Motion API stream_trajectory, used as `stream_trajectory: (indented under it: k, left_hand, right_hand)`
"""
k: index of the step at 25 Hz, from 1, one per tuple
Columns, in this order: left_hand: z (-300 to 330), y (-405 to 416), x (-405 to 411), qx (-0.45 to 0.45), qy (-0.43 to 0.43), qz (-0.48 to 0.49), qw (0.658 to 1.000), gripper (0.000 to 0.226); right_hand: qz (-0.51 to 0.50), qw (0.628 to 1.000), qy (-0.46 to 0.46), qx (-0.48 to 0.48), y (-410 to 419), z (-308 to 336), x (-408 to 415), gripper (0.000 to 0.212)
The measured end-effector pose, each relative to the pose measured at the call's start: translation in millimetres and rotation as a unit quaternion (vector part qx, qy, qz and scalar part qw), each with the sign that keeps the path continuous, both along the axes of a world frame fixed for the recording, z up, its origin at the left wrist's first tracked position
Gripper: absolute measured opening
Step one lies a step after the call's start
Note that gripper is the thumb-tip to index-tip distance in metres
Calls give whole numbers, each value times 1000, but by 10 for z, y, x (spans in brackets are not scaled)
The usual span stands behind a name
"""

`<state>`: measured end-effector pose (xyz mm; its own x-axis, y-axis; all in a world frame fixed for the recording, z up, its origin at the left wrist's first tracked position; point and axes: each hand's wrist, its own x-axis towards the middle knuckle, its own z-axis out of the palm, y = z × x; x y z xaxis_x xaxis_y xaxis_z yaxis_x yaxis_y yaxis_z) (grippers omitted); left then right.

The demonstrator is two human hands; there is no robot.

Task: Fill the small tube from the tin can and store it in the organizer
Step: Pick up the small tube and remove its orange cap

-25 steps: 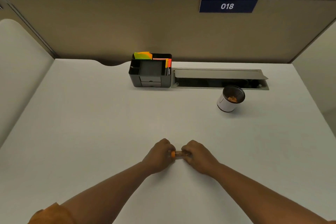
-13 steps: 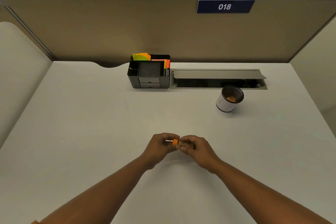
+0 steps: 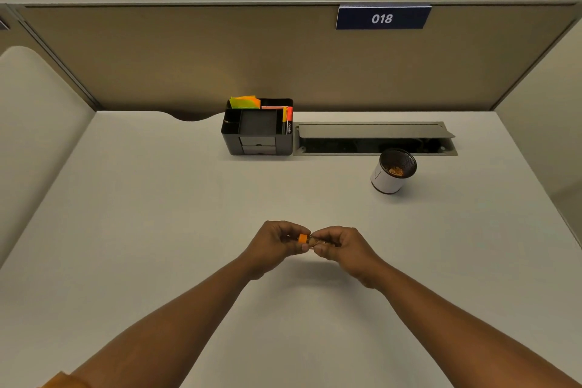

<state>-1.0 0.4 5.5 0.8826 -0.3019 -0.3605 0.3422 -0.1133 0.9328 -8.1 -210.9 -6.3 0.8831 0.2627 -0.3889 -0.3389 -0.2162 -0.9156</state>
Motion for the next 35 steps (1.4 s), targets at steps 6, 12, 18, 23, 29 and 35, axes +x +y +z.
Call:
stream_trajectory:
  k: [6,12,18,23,29,35]
  left_hand:
    - [30,-48,-23,15,-13,31,999,30]
    - [13,-2,25,24,-10,-16,1000,27]
    - [11,-30,35,14,-1,40,999,30]
    - [51,15,78,-72,46,21,996,30]
    - [3,-55,137,-152,132,48,978,26]
    - [-242,-199,243,-70,197,122,970,21]
  right_hand:
    - [-19,1000,-16,-10,-2,21,-23,24]
    - [0,1000,7,-9,-17,23,-42,24]
    - [-13,999,-4,-41,-22,24,-51,28]
    - [-11,999,3,-34,-43,9,-64,31]
    - [-38,999,3,0,-88,20,-48,33]
    - [-109,994,-12,2,-184,10,102,29]
